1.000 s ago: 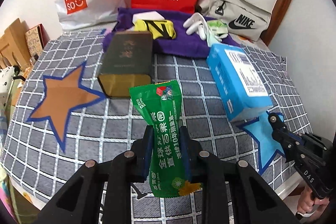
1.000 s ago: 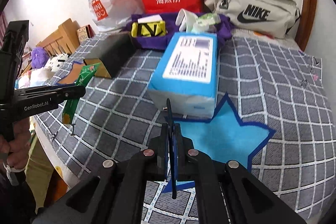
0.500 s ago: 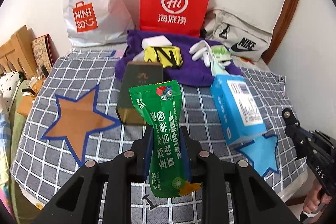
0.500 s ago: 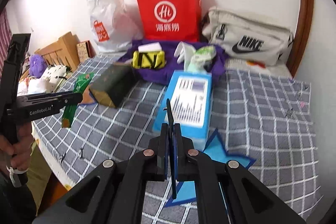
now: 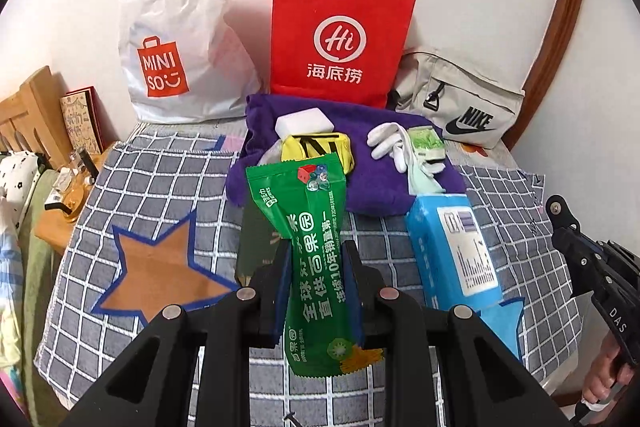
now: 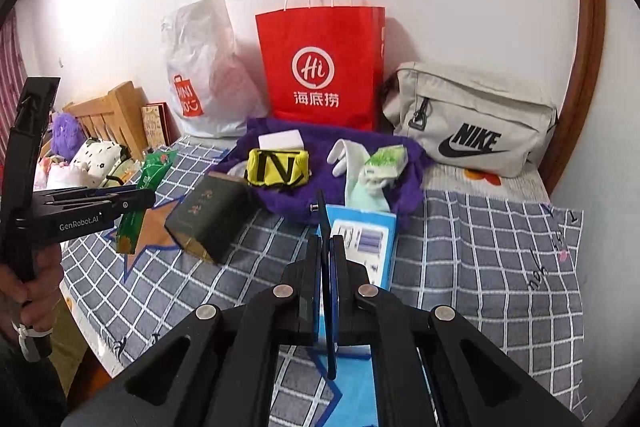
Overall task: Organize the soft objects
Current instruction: 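Carry the green snack packet with the left gripper over the purple towel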
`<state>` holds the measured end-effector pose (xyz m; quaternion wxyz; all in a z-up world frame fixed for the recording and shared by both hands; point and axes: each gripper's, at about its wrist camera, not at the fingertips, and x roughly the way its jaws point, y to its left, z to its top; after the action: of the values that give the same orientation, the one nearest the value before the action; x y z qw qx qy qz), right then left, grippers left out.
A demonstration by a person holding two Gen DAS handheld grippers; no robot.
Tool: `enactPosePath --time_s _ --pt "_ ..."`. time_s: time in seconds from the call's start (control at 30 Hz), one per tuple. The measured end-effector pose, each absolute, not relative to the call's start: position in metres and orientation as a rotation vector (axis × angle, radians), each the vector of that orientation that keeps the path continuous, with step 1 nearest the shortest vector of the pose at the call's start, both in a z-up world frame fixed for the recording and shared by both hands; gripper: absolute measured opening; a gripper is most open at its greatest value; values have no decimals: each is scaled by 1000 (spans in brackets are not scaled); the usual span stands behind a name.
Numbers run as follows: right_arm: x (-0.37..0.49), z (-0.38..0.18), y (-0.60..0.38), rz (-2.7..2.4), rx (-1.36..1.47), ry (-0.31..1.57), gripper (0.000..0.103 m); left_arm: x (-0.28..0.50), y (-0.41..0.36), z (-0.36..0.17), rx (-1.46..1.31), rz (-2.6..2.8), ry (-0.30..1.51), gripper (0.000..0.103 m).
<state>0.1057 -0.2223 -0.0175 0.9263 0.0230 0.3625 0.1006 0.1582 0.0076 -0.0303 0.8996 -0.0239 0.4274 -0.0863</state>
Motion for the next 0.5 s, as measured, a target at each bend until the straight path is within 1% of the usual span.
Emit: enactPosePath --time_s 0.5 --pt "153 -19 -243 200 89 768 4 199 4 -29 -58 -183 898 23"
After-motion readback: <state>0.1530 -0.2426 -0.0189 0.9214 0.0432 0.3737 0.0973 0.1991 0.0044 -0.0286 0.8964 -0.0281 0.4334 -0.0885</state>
